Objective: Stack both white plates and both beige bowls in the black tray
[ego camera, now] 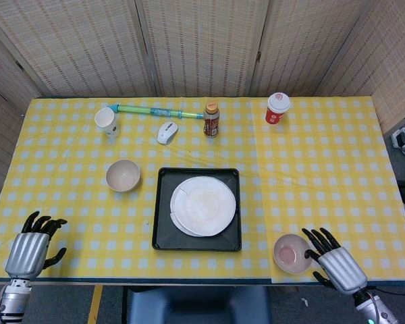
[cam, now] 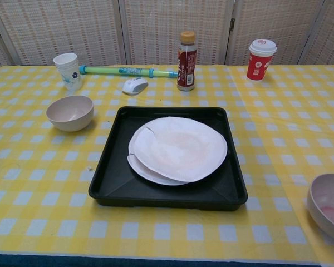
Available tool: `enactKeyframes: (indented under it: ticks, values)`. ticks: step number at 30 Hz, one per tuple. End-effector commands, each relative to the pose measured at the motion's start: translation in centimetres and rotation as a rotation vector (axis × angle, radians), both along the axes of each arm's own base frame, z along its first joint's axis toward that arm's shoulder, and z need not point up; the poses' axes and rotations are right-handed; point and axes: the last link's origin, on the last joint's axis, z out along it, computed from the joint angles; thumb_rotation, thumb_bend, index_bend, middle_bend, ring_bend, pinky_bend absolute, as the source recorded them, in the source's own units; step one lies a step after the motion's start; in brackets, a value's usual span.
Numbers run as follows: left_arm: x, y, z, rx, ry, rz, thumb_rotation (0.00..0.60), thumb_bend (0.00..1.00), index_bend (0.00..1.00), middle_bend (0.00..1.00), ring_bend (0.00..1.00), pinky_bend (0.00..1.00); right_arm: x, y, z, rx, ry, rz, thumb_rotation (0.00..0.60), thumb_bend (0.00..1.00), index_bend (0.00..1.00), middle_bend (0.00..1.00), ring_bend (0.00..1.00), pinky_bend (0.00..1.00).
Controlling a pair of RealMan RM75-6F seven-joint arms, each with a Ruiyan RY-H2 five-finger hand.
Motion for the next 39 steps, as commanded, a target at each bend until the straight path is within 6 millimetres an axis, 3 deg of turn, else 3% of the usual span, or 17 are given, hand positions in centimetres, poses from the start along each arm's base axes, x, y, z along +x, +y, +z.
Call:
enactKeyframes:
  ticks: [1,7,11,17,24,32,39]
  values:
    - [0.0,-0.1,0.0,0.0,0.004,-0.001,0.6,0.27,0.33,0.4,0.24,0.13,0.0,-0.5,-0.7,0.016,0.005,0.006,0.6,0.35,0.44,0.0,0.0,0.0]
    - [-0.1,-0.3,0.2,0.002,0.012,0.013,0.6,0.27,0.32,0.4,0.24,0.12,0.1,-0.9,-1.5,0.032,0.011,0.003,0.6,0.39,0.46,0.0,0.0,0.0]
    - [0.0,-0.4,0.2,0.004,0.008,0.009,0.6,0.28,0.27,0.4,0.24,0.11,0.2,-1.2,-2.1,0.042,0.011,0.012,0.6,0.47,0.51,0.0,0.0,0.0]
    - [-0.1,-0.4,0.2,-0.002,0.007,0.012,0.6,0.28,0.26,0.4,0.24,0.11,0.3,-1.6,-2.7,0.047,0.01,0.014,0.6,0.55,0.57,0.0,0.0,0.0]
    - [-0.1,-0.4,0.4,-0.001,0.001,0.015,0.6,0.28,0.25,0.4,0.23,0.1,1.2,-2.3,-1.6,-0.029,-0.04,0.047,0.6,0.56,0.59,0.01,0.0,0.0]
    - [-0.1,-0.2,0.4,-0.004,-0.007,0.022,0.6,0.29,0.25,0.4,0.23,0.1,4.1,-4.4,0.0,-0.125,-0.09,0.144,0.6,0.56,0.59,0.01,0.0,0.0]
    - [-0.2,-0.1,0.7,-0.001,-0.022,0.028,0.6,0.29,0.25,0.4,0.23,0.1,8.3,-7.6,-0.1,-0.164,-0.11,0.256,0.6,0.56,0.6,0.02,0.0,0.0]
